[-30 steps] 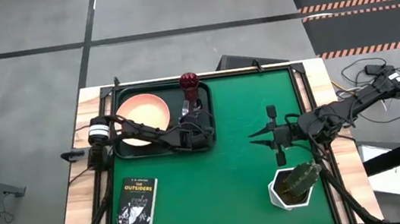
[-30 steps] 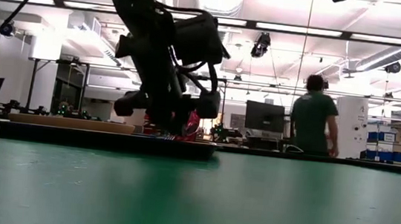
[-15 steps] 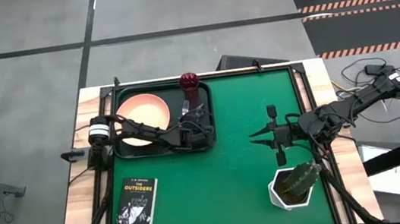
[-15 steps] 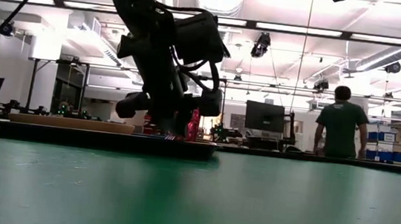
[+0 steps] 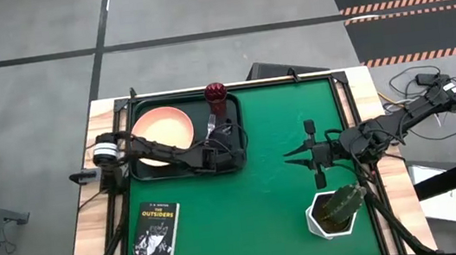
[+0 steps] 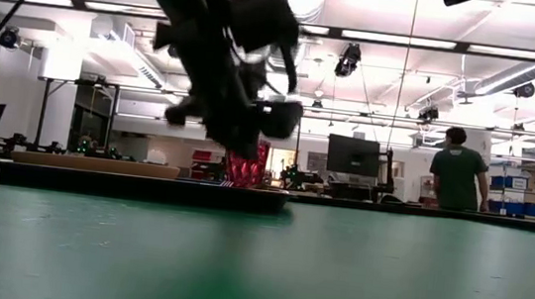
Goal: Pick and place plate/cup/fork/spoon on tray
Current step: Put the blue spoon on the right of the black serving tray aligned with the pink fork
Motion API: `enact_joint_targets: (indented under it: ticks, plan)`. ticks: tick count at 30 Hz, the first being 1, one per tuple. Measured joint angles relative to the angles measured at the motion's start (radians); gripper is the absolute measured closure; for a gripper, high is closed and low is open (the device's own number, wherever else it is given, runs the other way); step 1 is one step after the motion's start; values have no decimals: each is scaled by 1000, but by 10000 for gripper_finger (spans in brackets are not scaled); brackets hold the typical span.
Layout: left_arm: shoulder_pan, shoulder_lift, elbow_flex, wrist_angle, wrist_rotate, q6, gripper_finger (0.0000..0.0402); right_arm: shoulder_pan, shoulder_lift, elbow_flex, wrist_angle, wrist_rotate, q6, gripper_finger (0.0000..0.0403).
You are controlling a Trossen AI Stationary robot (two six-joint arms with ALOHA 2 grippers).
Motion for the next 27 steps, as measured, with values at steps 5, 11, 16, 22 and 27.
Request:
enact_joint_targets:
  ticks: [5,11,16,22,27]
  plan:
    - [-55,-124,1,0,-1,400,386,0,2,0,3,0,30,346]
    - [-131,-315,-73,42,-33,724,386,0,40,0,65,1,98,346]
    - [-193,-493,-198,116,-18,926,386,-18,120,1,183,-1,142,346]
    - [-205,-677,-331,220,-17,1056,386,-81,250,4,330,-1,212,347]
    - [-201,-796,-420,288,-19,1139,386,-142,351,55,330,0,319,347]
